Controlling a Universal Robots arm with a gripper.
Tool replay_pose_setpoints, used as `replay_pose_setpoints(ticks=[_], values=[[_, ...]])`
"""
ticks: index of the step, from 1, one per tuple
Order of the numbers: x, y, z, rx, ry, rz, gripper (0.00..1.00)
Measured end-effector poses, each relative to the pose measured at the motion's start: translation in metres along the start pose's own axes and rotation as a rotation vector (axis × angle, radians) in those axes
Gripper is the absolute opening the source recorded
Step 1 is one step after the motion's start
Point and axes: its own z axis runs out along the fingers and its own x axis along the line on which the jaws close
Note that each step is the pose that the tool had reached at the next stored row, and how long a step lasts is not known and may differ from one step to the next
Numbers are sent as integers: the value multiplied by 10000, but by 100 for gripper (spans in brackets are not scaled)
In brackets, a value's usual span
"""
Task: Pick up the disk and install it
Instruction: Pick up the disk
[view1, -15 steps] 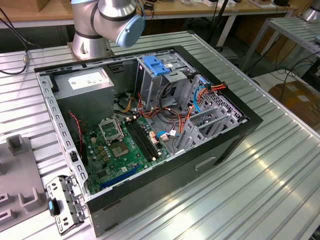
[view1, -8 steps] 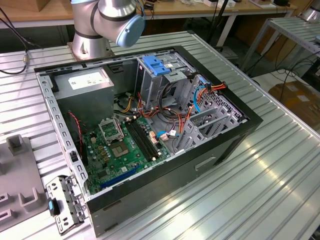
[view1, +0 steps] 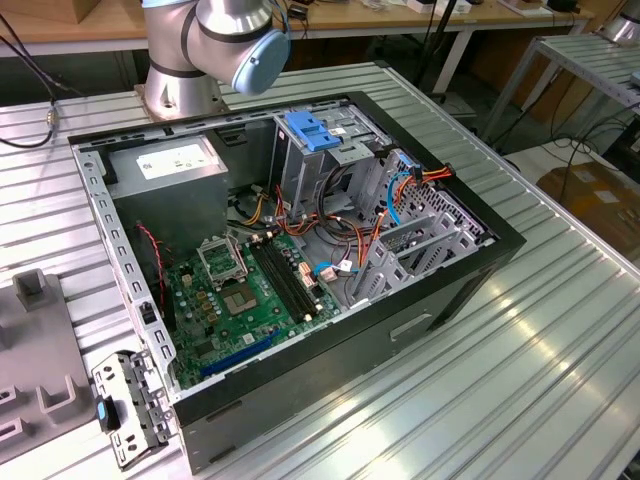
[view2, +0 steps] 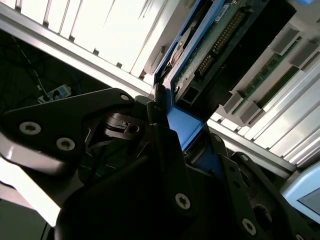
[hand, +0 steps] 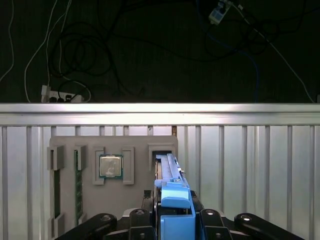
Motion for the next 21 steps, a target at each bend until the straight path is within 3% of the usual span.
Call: replay_pose_setpoints(ticks=[21], values=[[-1, 1, -118, -10, -1, 0, 37]])
